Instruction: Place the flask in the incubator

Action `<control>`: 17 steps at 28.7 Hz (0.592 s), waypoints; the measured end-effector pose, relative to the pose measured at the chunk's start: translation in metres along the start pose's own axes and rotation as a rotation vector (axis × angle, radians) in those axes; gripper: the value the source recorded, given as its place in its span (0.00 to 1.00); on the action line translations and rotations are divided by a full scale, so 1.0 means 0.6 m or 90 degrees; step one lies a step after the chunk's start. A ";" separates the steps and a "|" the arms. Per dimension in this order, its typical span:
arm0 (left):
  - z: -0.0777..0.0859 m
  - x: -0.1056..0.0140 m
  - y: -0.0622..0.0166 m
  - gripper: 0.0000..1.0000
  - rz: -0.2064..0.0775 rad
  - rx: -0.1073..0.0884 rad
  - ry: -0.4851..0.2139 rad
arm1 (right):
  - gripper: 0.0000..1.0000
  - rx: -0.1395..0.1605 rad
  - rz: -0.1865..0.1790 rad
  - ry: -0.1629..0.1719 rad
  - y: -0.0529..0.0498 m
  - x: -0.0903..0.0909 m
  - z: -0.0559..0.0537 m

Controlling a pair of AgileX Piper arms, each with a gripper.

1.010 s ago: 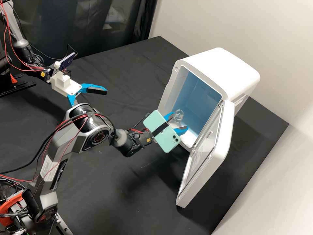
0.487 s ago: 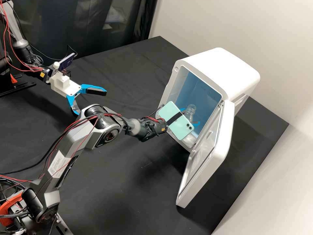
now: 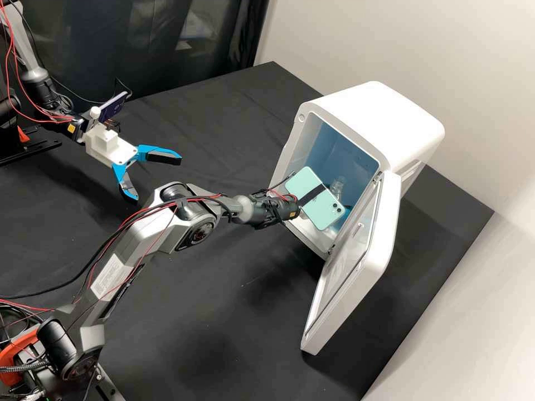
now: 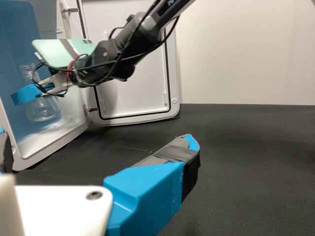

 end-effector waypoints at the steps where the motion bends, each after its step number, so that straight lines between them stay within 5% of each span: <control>1: 0.000 0.000 0.000 1.00 0.000 0.000 0.000 | 0.00 -0.004 -0.003 -0.003 -0.003 0.005 -0.003; 9: 0.001 0.000 0.000 1.00 0.000 0.000 -0.001 | 0.00 -0.022 -0.032 -0.017 -0.031 0.022 -0.015; 17: 0.001 0.000 0.000 1.00 0.000 0.000 -0.001 | 0.00 -0.036 -0.031 -0.031 -0.058 0.038 -0.021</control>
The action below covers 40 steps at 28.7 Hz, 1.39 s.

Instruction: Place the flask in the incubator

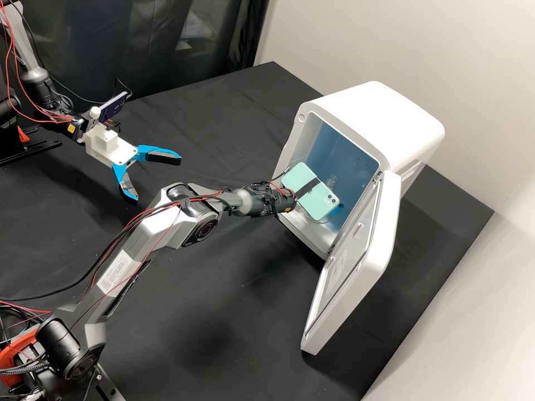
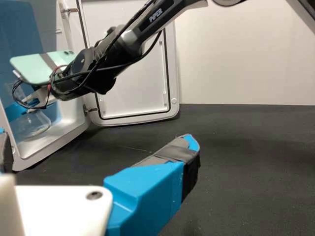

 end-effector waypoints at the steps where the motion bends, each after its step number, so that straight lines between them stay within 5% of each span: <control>1: 0.000 0.000 0.000 1.00 0.000 0.000 0.000 | 0.00 -0.003 0.000 -0.001 -0.002 0.001 -0.001; 21: 0.007 0.001 -0.001 1.00 -0.002 0.000 -0.010 | 0.00 -0.018 0.014 -0.009 -0.007 0.024 -0.008; 22: 0.007 0.001 -0.001 1.00 -0.002 0.000 -0.010 | 1.00 -0.018 0.014 -0.009 -0.007 0.024 -0.008; 40: 0.007 0.001 -0.001 1.00 -0.002 0.000 -0.010 | 1.00 -0.023 0.004 -0.020 -0.016 0.030 0.005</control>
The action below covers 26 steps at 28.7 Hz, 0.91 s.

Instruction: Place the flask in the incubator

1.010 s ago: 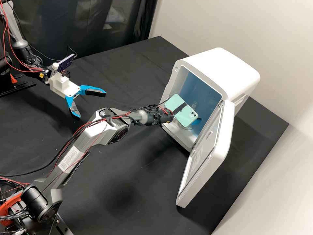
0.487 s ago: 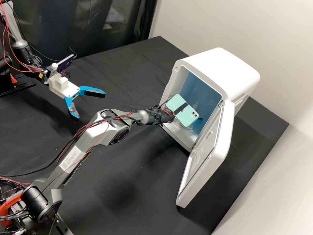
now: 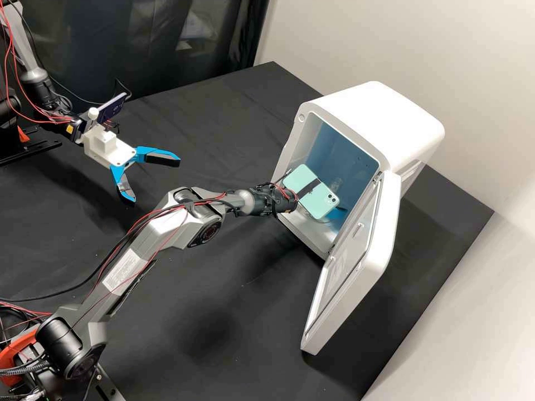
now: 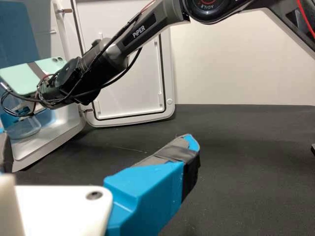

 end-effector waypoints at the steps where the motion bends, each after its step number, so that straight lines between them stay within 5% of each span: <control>1: 0.000 0.000 0.000 1.00 0.000 -0.001 0.001 | 1.00 0.000 -0.002 -0.001 0.000 0.001 0.001; 8: 0.000 0.000 0.000 1.00 0.000 -0.001 0.001 | 1.00 0.018 0.002 -0.007 0.008 0.003 0.010; 19: 0.000 0.000 0.000 1.00 0.001 -0.001 0.002 | 1.00 0.033 -0.017 -0.020 -0.004 0.004 0.044; 26: 0.000 0.000 0.000 1.00 0.001 -0.001 0.002 | 1.00 0.037 -0.021 -0.009 0.006 -0.003 0.041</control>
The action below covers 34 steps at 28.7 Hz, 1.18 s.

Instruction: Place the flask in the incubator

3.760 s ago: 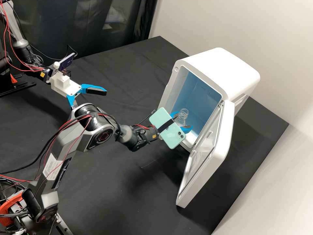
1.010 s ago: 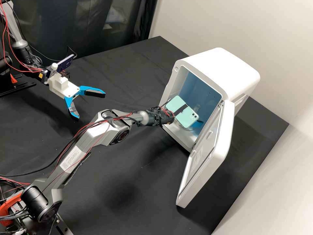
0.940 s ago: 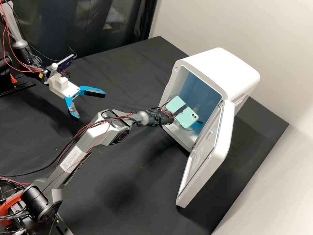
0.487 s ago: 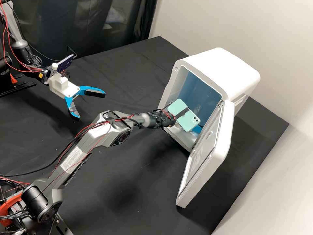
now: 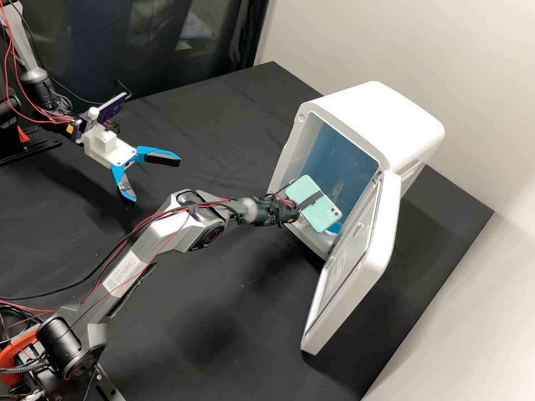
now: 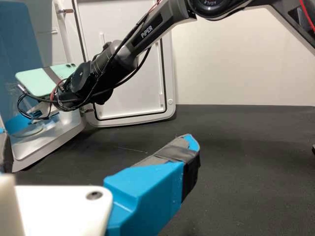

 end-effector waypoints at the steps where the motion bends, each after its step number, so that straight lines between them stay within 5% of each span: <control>1: 0.000 0.000 0.000 1.00 0.000 0.000 0.000 | 1.00 0.002 0.000 0.000 0.000 0.000 0.000; 11: 0.000 0.000 0.000 1.00 0.000 0.000 0.000 | 1.00 0.001 -0.001 0.001 0.000 0.000 0.000; 17: 0.000 0.000 0.000 1.00 0.000 0.000 0.000 | 1.00 0.008 -0.015 0.021 -0.003 -0.012 -0.002; 25: 0.000 0.000 0.000 1.00 0.000 0.000 0.000 | 1.00 0.036 -0.054 0.053 -0.004 -0.075 0.001; 30: 0.000 0.000 0.000 1.00 0.000 0.000 0.000 | 1.00 0.046 -0.051 0.081 -0.003 -0.109 0.006; 34: 0.000 0.000 0.000 1.00 0.000 -0.001 0.001 | 1.00 0.073 -0.046 0.093 -0.010 -0.139 0.021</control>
